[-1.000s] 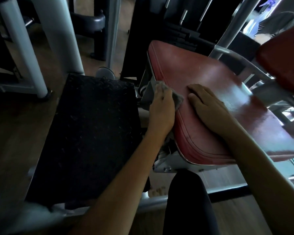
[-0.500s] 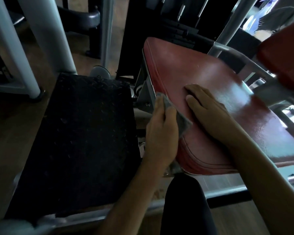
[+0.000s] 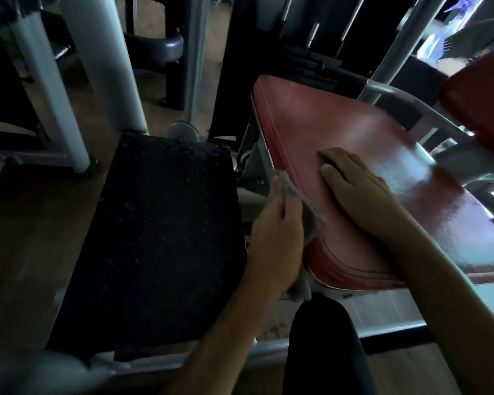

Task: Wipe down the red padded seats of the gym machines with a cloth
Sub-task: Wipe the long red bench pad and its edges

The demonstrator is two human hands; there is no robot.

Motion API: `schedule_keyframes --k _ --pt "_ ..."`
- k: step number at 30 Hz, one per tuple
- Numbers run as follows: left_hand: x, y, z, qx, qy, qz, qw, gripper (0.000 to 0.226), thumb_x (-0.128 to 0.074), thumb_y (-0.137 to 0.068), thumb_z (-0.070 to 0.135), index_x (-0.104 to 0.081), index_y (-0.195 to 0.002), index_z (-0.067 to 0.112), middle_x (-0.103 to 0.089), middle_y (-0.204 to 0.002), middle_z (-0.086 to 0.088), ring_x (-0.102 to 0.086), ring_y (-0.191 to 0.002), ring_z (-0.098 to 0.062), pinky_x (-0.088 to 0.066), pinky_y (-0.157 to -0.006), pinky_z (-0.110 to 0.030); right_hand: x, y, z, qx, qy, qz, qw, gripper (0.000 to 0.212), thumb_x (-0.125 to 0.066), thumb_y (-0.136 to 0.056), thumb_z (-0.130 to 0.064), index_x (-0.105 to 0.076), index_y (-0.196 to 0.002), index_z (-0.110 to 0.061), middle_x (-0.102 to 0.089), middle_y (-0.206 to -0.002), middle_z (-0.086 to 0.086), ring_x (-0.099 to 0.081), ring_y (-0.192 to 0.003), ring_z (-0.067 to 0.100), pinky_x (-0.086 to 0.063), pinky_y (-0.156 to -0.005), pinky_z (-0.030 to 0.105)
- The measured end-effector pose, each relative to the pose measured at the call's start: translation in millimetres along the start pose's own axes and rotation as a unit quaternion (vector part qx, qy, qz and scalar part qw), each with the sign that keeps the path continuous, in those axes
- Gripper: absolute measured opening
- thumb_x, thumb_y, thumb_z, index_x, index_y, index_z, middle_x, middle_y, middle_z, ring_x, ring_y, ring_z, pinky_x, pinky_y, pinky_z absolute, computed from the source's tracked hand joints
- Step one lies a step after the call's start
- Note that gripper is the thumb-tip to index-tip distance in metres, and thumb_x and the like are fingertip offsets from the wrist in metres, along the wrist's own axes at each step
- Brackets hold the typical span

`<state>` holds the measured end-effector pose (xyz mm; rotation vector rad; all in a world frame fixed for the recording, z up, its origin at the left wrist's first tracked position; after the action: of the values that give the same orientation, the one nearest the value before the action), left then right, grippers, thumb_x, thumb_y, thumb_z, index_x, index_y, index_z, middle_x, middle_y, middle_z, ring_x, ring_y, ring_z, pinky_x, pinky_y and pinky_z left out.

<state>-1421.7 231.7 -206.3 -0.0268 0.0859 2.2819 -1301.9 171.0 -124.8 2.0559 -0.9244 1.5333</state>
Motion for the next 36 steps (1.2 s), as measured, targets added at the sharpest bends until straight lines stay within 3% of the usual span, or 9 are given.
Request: schedule_keyframes --k 4,7,10,15,19,23,27,32,36 --pt "-1.0 34.0 7.9 0.002 0.095 -0.020 0.995 0.060 -0.036 -0.092 0.046 -0.034 -0.151 0.042 -0.042 -0.155 0.013 -0.039 -0.141 -0.005 -0.030 -0.121 -0.037 -1.6 -1.0 3.1 0.006 0.006 0.004 1.000 0.048 -0.028 -0.104 -0.047 -0.030 -0.151 -0.038 -0.026 -0.160 -0.013 -0.027 -0.145 0.011 -0.019 -0.121 0.043" --pt "1.1 -6.8 11.9 0.038 0.072 -0.020 0.996 0.056 -0.038 -0.096 0.048 -0.042 -0.149 0.031 -0.046 -0.153 0.004 -0.044 -0.139 -0.017 -0.033 -0.118 -0.044 -1.5 -1.3 4.3 0.006 -0.001 0.003 1.000 0.048 -0.028 -0.104 -0.047 -0.030 -0.151 -0.038 -0.026 -0.160 -0.013 -0.027 -0.145 0.011 -0.019 -0.121 0.044" --pt "10.0 -53.1 17.2 0.060 0.043 0.009 0.997 0.076 -0.036 -0.079 0.061 -0.054 -0.139 0.019 -0.055 -0.144 -0.003 -0.052 -0.131 -0.026 -0.039 -0.112 -0.052 -0.3 -2.0 5.2 0.005 -0.004 0.008 1.000 0.048 -0.028 -0.104 -0.047 -0.030 -0.151 -0.038 -0.027 -0.159 -0.013 -0.027 -0.145 0.011 -0.019 -0.121 0.044" --pt "19.0 -109.0 42.0 0.018 -0.020 0.024 0.999 0.048 -0.029 -0.100 0.039 -0.068 -0.106 0.012 -0.067 -0.114 -0.007 -0.060 -0.109 -0.027 -0.043 -0.105 -0.050 -1.3 -1.3 3.0 0.004 0.005 0.004 1.000 0.049 -0.027 -0.103 -0.047 -0.028 -0.151 -0.039 -0.024 -0.160 -0.014 -0.027 -0.145 0.011 -0.019 -0.121 0.045" --pt "18.6 -106.1 34.7 0.009 -0.010 0.038 0.999 0.051 -0.028 -0.101 0.042 -0.065 -0.119 0.011 -0.067 -0.119 -0.006 -0.060 -0.113 -0.023 -0.045 -0.104 -0.044 -1.3 -0.2 1.1 0.006 0.011 0.006 1.000 0.049 -0.026 -0.103 -0.046 -0.029 -0.151 -0.038 -0.024 -0.160 -0.014 -0.028 -0.145 0.011 -0.017 -0.121 0.042" --pt "4.8 -58.9 13.0 0.015 0.010 0.029 0.999 0.064 -0.031 -0.094 0.050 -0.045 -0.145 0.014 -0.049 -0.148 -0.008 -0.046 -0.136 -0.027 -0.035 -0.115 -0.054 0.2 -0.6 0.7 0.007 0.007 0.013 1.000 0.048 -0.028 -0.103 -0.044 -0.032 -0.150 -0.036 -0.027 -0.159 -0.012 -0.031 -0.144 0.013 -0.018 -0.120 0.041" --pt "-6.4 -13.0 19.2 -0.036 0.021 0.019 0.999 0.059 -0.032 -0.099 0.039 -0.020 -0.157 0.037 -0.028 -0.162 0.011 -0.033 -0.146 -0.011 -0.029 -0.121 -0.040 1.9 -1.4 0.3 0.014 -0.009 0.019 1.000 0.045 -0.031 -0.103 -0.043 -0.035 -0.148 -0.036 -0.029 -0.158 -0.010 -0.034 -0.142 0.017 -0.022 -0.119 0.040" --pt "-15.3 6.4 34.6 -0.119 -0.141 0.020 0.983 0.054 -0.029 -0.108 0.023 -0.009 -0.159 0.024 -0.002 -0.167 0.013 -0.001 -0.152 -0.002 -0.007 -0.126 -0.031 8.3 -1.3 3.0 0.015 -0.053 0.047 0.997 0.041 -0.039 -0.103 -0.038 -0.045 -0.143 -0.033 -0.038 -0.155 -0.009 -0.037 -0.140 0.016 -0.024 -0.116 0.039" --pt "-36.5 15.1 48.0 -0.151 -0.359 -0.026 0.921 0.079 -0.001 -0.086 0.056 -0.006 -0.160 0.029 0.008 -0.165 0.020 0.025 -0.149 -0.013 0.010 -0.123 -0.031 12.6 -3.6 8.4 0.009 -0.112 0.070 0.991 0.037 -0.040 -0.103 -0.035 -0.055 -0.137 -0.031 -0.051 -0.145 -0.007 -0.045 -0.134 0.017 -0.030 -0.110 0.036"
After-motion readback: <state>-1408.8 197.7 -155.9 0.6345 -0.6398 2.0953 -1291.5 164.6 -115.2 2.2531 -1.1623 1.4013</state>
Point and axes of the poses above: each hand's wrist, its own y-axis away from the middle knuckle, its own x-axis out of the back of the hand, z = x × y, the point moved 6 cm from there along -y, towards the middle knuckle
